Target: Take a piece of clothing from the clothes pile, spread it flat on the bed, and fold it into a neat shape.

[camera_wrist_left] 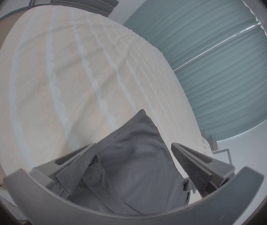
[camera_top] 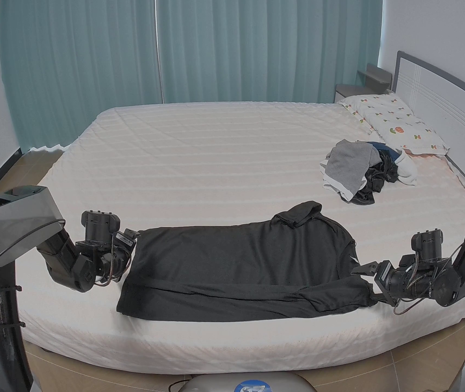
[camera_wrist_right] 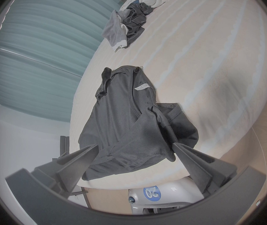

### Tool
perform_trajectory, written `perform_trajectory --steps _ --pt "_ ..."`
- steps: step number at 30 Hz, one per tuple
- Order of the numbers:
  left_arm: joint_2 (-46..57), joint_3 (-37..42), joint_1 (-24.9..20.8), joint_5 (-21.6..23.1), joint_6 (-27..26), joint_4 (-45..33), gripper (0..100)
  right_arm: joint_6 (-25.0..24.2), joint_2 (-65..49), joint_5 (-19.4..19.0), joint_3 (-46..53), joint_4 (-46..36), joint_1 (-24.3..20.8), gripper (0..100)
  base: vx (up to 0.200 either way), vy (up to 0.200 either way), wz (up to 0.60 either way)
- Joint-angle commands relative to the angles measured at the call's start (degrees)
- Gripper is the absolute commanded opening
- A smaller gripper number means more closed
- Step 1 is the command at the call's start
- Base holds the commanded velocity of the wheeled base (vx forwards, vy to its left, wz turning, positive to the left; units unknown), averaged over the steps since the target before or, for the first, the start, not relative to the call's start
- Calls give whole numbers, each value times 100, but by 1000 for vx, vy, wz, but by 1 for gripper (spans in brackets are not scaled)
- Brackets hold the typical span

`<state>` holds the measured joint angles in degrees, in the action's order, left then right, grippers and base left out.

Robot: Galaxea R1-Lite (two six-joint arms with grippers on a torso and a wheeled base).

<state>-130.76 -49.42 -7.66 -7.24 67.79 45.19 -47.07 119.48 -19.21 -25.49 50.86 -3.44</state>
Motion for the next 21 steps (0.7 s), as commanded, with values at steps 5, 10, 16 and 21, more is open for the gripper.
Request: perform_trajectory --steps 5,10,16,21 --pt "753 846 185 953 41 16 100 -259 -513 14 -96 -6 -509 100 0 0 0" --pt "753 1224 194 1366 24 236 100 -408 -408 541 -641 -243 -1361 100 0 0 0" --pt "692 1409 194 1506 -20 587 100 -452 207 814 -1450 -779 -2372 100 0 0 0" --pt "692 1409 247 1559 -64 587 100 -444 831 937 -2030 -929 -2847 100 0 0 0"
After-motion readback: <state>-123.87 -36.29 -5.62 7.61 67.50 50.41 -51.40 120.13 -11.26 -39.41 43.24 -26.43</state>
